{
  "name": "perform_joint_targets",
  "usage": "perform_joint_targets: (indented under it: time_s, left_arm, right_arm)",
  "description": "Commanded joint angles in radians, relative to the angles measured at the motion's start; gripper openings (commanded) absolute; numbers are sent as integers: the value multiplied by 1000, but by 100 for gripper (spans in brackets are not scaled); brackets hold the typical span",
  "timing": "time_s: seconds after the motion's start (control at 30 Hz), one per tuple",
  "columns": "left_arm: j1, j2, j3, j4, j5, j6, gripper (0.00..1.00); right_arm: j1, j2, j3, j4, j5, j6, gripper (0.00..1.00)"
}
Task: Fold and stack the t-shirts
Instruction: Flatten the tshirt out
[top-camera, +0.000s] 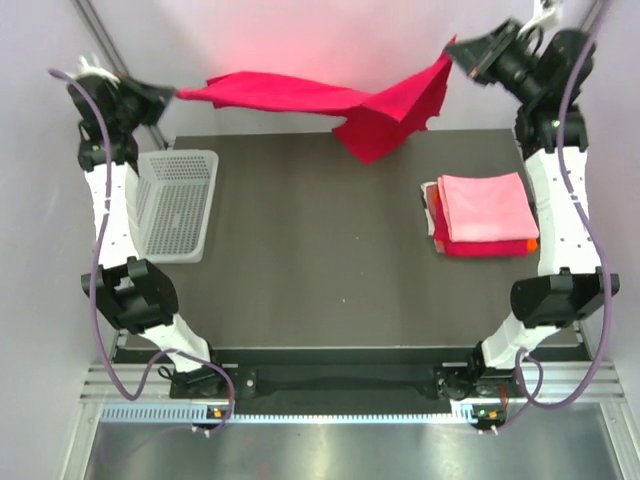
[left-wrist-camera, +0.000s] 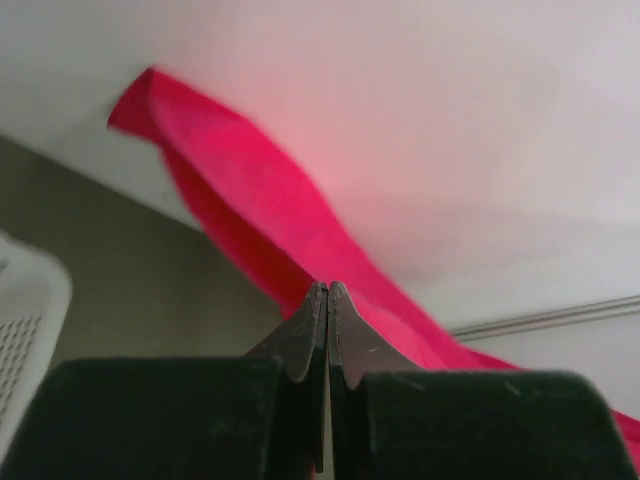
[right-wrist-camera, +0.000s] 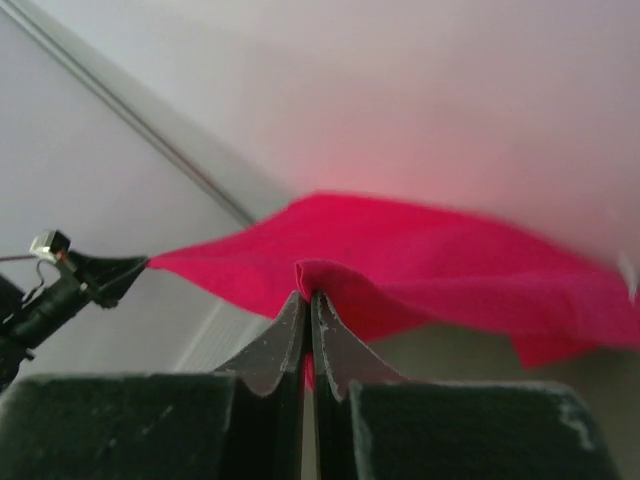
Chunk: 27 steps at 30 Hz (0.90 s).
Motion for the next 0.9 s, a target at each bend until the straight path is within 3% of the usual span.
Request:
perform_joint_targets:
  time_s: [0.0,0.13,0.4,0.67,0.87]
  left_arm:
    - [1,-109,-220,121,42,57,0]
    - [2,-257,-571,141,3,115,0]
    - [5,-544,-1001,115,-30,148,0]
    - [16,-778,-1187,-184,-229,296,0]
    - [25,-999,-1284,-281,-293,222,0]
  right_arm:
    - [6,-144,-291,188,-114,18,0]
    - [15,-361,-602,227,-128,-12,0]
    - [34,-745,-1050,-33,-18,-103,0]
    - [41,-1032,-1371,-270,50,-164,0]
    - [46,-1203,-1446,-432,96,-193,0]
